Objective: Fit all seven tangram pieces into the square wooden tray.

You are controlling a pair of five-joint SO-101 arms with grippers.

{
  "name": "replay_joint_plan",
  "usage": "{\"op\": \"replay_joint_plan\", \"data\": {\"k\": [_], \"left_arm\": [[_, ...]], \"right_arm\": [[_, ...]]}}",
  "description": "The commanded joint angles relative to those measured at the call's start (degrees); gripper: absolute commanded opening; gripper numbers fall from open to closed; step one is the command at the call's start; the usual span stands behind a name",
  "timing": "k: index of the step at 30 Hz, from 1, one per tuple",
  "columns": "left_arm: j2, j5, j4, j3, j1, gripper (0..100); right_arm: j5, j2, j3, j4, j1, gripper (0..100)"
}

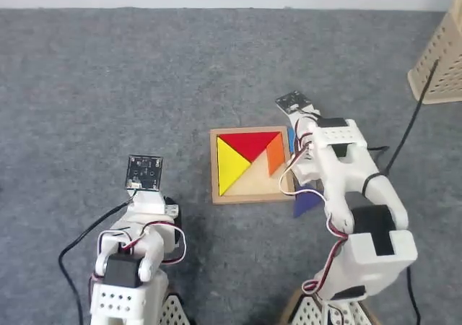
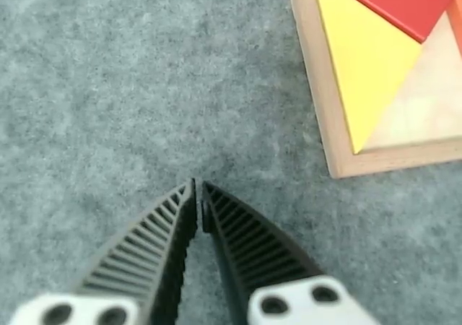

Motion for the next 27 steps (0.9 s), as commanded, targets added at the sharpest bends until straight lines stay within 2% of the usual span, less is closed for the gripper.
{"op": "replay_joint_plan", "data": {"k": [1, 10, 19, 24, 27], "left_arm": [[-0.9, -0.3, 0.3, -0.5, -0.1, 1], [-0.9, -0.3, 0.3, -0.5, -0.1, 1], [-0.9, -0.3, 0.3, -0.5, -0.1, 1], [-0.9, -0.3, 0.3, -0.5, -0.1, 1], [-0.9, -0.3, 0.3, -0.5, -0.1, 1]], "right_arm": [[0.2, 0.0, -2.9, -0.4, 0.2, 5.0], [-4.7, -9.3, -0.2, -0.8, 4.4, 4.8], [-5.0, -16.9, 3.7, -0.9, 2.9, 5.1], [-3.3, -16.7, 3.9, -3.4, 1.3, 5.9], [0.7, -14.5, 3.9, -3.4, -1.3, 13.2]]}}
